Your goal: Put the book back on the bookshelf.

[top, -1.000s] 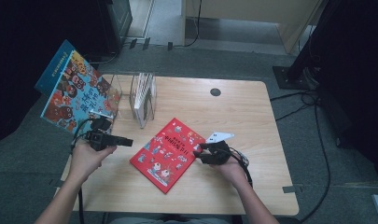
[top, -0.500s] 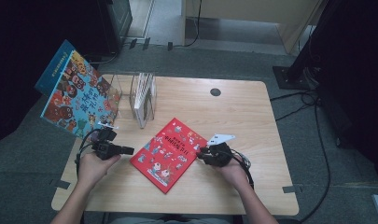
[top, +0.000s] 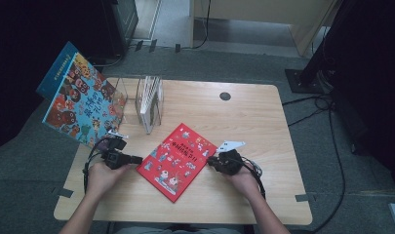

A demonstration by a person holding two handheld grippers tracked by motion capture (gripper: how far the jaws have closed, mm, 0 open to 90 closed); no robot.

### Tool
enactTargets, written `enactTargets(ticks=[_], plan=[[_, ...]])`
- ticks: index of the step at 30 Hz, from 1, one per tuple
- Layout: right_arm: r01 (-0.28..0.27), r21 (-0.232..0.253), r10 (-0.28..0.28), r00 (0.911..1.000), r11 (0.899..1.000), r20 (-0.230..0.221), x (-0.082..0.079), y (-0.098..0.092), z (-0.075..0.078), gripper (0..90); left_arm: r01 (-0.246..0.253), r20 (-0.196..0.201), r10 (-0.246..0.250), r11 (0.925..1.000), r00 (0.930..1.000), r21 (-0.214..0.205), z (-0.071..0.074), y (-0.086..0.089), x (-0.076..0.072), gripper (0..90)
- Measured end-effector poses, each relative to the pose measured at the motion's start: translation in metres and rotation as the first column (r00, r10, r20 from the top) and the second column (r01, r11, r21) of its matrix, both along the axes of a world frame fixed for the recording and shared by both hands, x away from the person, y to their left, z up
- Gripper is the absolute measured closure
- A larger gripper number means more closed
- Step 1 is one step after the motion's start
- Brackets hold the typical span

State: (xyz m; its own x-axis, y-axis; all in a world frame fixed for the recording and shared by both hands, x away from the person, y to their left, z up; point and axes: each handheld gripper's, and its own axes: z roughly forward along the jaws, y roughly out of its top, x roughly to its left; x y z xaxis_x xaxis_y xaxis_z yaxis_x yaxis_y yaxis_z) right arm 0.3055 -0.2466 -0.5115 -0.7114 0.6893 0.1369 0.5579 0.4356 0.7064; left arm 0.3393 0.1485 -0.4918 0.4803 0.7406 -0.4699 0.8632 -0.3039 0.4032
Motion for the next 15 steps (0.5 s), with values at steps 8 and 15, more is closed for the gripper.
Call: enactTargets(ticks=[8, 15], plan=[[0.048, -0.012, -0.048, 0.9988, 0.999, 0.006, 0.001, -0.005, -0.001, 78.7, 0.041, 0.006, -0.041, 0.9991, 0.9991, 0.008, -0.001, -0.023, -0.006, 85.0], [0.033, -0.011, -0.033, 0.9991, 0.999, -0.025, -0.005, -0.004, 0.0, 85.7, 0.042, -0.01, -0.043, 0.9989, 0.999, -0.022, -0.004, -0.03, -0.008, 84.9]])
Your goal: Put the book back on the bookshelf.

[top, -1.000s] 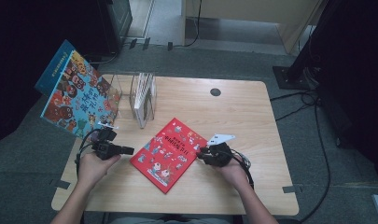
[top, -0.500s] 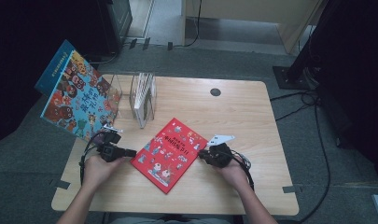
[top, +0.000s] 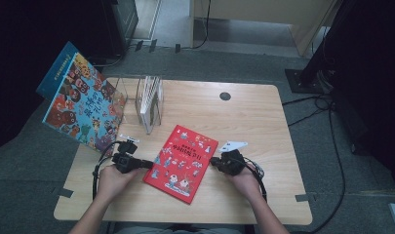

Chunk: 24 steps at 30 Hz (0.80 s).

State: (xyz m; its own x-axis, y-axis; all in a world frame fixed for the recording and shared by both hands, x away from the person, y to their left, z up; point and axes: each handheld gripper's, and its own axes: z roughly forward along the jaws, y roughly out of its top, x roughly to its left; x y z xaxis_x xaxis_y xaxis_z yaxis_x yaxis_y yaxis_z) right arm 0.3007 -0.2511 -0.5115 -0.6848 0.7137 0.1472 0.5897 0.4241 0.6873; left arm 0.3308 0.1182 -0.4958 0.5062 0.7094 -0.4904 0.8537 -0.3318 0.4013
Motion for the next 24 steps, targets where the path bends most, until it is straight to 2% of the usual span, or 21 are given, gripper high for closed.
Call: enactTargets(ticks=[5, 8, 13, 15, 18, 24], plan=[[-0.009, 0.003, 0.009, 0.9999, 1.0, -0.011, -0.009, 0.001, 0.001, 86.4, 0.016, -0.021, -0.016, 0.9997, 0.9997, -0.018, -0.002, -0.008, 0.0, 84.6], [-0.004, 0.005, 0.004, 0.9999, 1.0, -0.014, -0.012, -0.002, 0.002, 86.5, 0.031, -0.018, -0.031, 0.9994, 0.9994, -0.018, -0.002, -0.016, 0.0, 84.1], [0.014, 0.005, -0.014, 0.9998, 1.0, -0.016, -0.015, -0.008, 0.002, 87.4, 0.021, -0.019, -0.021, 0.9993, 0.9996, -0.031, -0.003, -0.024, 0.0, 83.7], [0.026, 0.001, -0.026, 0.9996, 1.0, -0.009, -0.015, -0.01, 0.002, 87.6, 0.025, -0.026, -0.026, 0.9989, 0.9993, -0.04, -0.004, -0.026, 0.001, 83.8], [0.037, 0.005, -0.037, 0.9993, 0.999, -0.007, -0.014, -0.012, 0.001, 87.8, 0.029, -0.012, -0.03, 0.9992, 0.9995, -0.028, -0.003, -0.031, 0.0, 83.7], [0.076, 0.007, -0.077, 0.997, 0.997, 0.013, -0.007, -0.018, 0.0, 88.9, 0.053, -0.003, -0.053, 0.9981, 0.9986, -0.032, -0.002, -0.041, 0.0, 84.5]])
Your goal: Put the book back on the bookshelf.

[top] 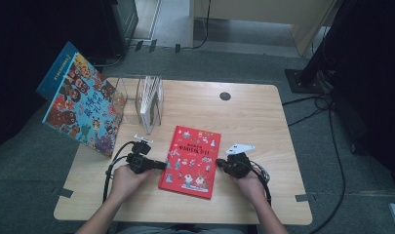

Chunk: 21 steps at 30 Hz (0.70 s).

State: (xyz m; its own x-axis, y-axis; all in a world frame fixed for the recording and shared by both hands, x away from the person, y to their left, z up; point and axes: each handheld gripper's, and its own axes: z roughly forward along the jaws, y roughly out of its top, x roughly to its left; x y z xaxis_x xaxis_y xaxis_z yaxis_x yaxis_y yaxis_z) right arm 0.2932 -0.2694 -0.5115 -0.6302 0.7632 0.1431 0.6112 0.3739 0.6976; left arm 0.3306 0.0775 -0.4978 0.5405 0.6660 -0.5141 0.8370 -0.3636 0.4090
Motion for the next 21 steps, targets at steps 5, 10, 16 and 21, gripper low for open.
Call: enactTargets(ticks=[5, 10, 16, 21], plan=[[0.03, -0.012, -0.03, 0.9994, 0.999, 0.015, 0.006, -0.003, 0.0, 89.2, 0.013, -0.006, -0.013, 0.9997, 0.9999, -0.021, -0.001, -0.007, -0.002, 86.5], [0.056, -0.009, -0.056, 0.9981, 0.998, 0.027, 0.011, -0.006, -0.001, 87.3, 0.018, -0.001, -0.018, 0.9994, 0.9998, -0.029, -0.001, -0.011, -0.005, 87.2], [0.066, -0.015, -0.065, 0.9973, 0.998, 0.035, 0.013, -0.008, -0.002, 83.6, -0.01, -0.014, 0.009, 0.9988, 0.9999, -0.049, -0.003, -0.011, -0.003, 87.5], [0.08, 0.006, -0.08, 0.9958, 0.997, 0.044, 0.011, -0.011, 0.003, 79.8, -0.027, 0.001, 0.027, 0.9987, 0.9996, -0.042, -0.001, -0.006, 0.0, 82.4]])
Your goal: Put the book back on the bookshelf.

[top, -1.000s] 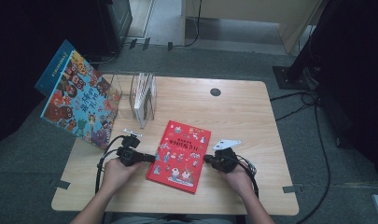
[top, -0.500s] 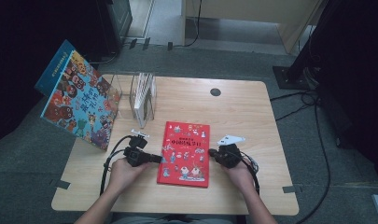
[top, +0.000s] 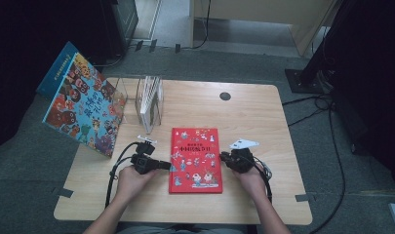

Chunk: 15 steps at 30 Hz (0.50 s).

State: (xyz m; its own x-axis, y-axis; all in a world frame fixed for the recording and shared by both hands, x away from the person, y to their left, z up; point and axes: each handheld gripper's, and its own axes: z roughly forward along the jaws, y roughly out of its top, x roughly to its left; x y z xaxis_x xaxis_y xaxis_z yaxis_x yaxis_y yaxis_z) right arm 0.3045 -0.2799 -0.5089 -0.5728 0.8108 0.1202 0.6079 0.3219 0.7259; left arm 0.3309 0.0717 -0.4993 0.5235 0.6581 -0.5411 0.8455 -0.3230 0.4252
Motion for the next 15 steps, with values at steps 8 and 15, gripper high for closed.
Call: enactTargets(ticks=[8, 15], plan=[[-0.007, 0.033, 0.007, 0.9999, 0.999, -0.016, -0.004, 0.002, 0.003, 70.1, -0.006, 0.027, 0.007, 0.9999, 0.9996, -0.008, 0.006, 0.0, 0.003, 73.7], [0.002, 0.04, 0.0, 0.9994, 0.999, -0.034, -0.008, 0.003, 0.002, 64.3, 0.011, 0.038, -0.011, 0.9999, 0.9992, 0.013, 0.005, -0.009, 0.005, 61.2]])
